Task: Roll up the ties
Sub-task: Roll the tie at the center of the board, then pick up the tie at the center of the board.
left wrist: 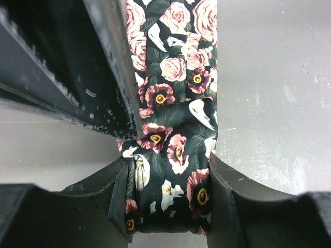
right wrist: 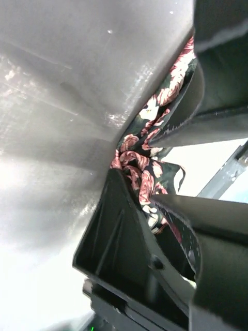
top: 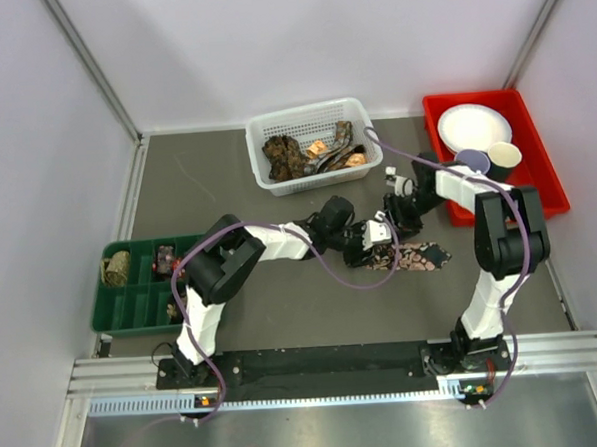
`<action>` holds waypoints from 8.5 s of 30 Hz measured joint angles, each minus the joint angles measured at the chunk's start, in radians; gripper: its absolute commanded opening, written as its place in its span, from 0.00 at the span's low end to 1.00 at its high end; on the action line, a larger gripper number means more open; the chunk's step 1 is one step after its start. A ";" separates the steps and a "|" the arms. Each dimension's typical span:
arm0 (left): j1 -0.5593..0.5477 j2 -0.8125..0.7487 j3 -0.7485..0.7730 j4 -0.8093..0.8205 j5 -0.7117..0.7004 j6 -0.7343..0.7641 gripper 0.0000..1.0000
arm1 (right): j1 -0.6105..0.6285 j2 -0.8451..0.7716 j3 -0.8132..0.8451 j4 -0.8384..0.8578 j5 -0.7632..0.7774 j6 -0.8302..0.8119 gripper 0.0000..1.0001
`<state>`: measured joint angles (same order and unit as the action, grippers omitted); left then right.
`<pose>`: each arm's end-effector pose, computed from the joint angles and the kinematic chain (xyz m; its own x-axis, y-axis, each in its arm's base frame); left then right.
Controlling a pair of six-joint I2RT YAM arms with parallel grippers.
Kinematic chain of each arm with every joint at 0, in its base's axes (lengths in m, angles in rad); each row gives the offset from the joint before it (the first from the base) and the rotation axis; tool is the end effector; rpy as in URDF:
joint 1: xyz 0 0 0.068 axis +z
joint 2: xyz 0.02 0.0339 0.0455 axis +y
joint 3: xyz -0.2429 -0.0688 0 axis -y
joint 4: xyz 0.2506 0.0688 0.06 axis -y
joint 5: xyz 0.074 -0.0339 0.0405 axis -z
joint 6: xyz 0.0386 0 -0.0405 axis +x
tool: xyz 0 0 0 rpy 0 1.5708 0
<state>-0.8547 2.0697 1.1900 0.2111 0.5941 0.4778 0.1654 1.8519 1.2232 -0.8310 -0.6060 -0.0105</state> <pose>0.2629 -0.3351 0.1062 0.0587 0.5130 -0.8564 0.9983 -0.0262 0.0527 0.3289 0.0772 0.1429 -0.9781 -0.1720 -0.1168 -0.2079 0.7986 0.5649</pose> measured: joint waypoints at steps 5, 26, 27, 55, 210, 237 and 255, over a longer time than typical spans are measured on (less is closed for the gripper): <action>-0.007 0.005 0.052 -0.103 -0.012 0.051 0.21 | -0.041 -0.069 -0.115 0.071 -0.167 0.029 0.47; 0.002 0.017 0.070 -0.141 0.031 0.039 0.68 | 0.020 -0.033 -0.122 0.097 -0.135 0.066 0.00; 0.006 0.013 0.048 -0.109 0.046 0.034 0.69 | 0.023 -0.031 -0.122 0.092 -0.128 0.067 0.00; 0.016 0.026 -0.032 0.122 0.077 -0.039 0.24 | -0.029 -0.036 -0.061 -0.026 -0.004 -0.037 0.49; 0.017 0.003 0.043 -0.108 0.061 0.040 0.86 | -0.023 0.027 -0.005 -0.130 -0.009 -0.039 0.00; -0.011 0.109 0.038 0.227 0.134 -0.079 0.29 | -0.023 0.042 0.024 -0.180 0.115 -0.067 0.10; -0.024 0.046 0.099 -0.091 -0.003 -0.015 0.13 | -0.285 0.035 0.002 -0.107 -0.033 -0.146 0.91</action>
<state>-0.8787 2.1159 1.2892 0.1204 0.5911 0.4625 -0.1196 1.8866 1.2247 -0.9382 -0.6392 -0.1566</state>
